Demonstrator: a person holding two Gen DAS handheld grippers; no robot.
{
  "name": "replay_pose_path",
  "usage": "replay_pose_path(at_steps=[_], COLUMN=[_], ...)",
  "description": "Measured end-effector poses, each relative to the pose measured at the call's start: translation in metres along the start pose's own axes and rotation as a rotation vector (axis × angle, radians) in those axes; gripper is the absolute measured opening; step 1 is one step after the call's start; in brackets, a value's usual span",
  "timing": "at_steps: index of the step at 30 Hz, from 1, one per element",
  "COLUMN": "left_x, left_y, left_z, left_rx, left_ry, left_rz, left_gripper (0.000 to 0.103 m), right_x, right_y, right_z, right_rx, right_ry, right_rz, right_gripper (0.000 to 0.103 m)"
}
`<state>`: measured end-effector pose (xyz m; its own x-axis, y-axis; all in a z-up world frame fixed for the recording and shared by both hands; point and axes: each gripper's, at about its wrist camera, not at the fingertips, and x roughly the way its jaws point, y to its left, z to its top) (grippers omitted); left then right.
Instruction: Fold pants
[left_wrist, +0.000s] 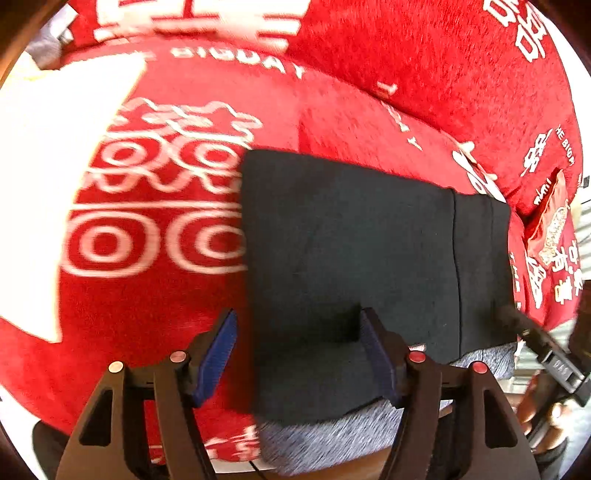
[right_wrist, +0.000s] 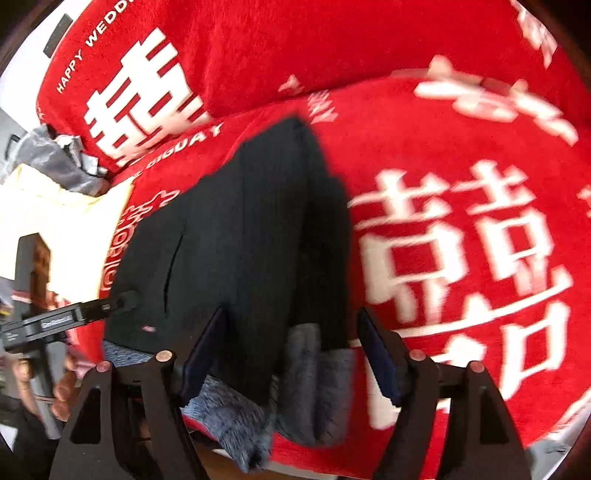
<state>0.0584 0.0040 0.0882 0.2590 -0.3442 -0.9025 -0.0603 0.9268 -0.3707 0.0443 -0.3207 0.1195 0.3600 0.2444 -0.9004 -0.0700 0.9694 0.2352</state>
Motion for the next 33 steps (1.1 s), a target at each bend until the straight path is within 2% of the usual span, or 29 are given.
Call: replay_pose_path(at_steps=[1,4,6,9,11,14,18,21,26,30,33], left_x=[-0.011,-0.026,-0.031,-0.030,-0.016,0.004,0.004,-0.012,-0.018,0.008,0.030], left_y=[0.000,-0.011,-0.024,-0.044,-0.050,-0.052,-0.055,-0.053,-0.055,-0.046,-0.029], left_z=[-0.004,-0.015,-0.026,-0.044,-0.051,-0.055,-0.057,-0.044,0.013,0.060,0.076], left_rx=[0.012,0.047,0.107,0.187,0.222,0.234,0.257,0.248,0.216,0.138,0.048], left_ry=[-0.029,-0.076,-0.093,-0.105,-0.081,-0.052,-0.062,-0.088,-0.135,-0.090,-0.045], left_rz=[0.025,0.047,0.025,-0.031,-0.010,0.024,0.050,0.026,0.034,0.057,0.103], left_gripper=[0.069,0.069,0.069,0.069,0.069,0.069,0.069,0.069,0.069,0.069,0.069], right_x=[-0.014,-0.035,-0.040,-0.031,-0.021,0.000,0.000,-0.010,-0.012,0.012,0.041], right_y=[0.007,0.040,0.069,0.097,0.098,0.083,0.076,0.081,0.077,0.080,0.076], right_z=[-0.002,-0.013,-0.028,-0.050,-0.058,-0.064,-0.064,-0.046,0.010,0.055,0.077], right_rx=[-0.042,-0.190,-0.328,-0.480,-0.492,-0.438,-0.392,-0.356,-0.361,-0.350,-0.331], right_ry=[-0.040,-0.104,-0.109,-0.079,-0.048,0.000,0.009,-0.007,-0.086,-0.077,-0.026], right_rz=[-0.047,-0.104,-0.094,-0.033,-0.027,-0.027,-0.004,0.027,0.017,0.009,0.013], right_gripper=[0.079,0.082,0.082,0.082,0.082,0.081,0.082,0.082,0.082,0.082,0.082])
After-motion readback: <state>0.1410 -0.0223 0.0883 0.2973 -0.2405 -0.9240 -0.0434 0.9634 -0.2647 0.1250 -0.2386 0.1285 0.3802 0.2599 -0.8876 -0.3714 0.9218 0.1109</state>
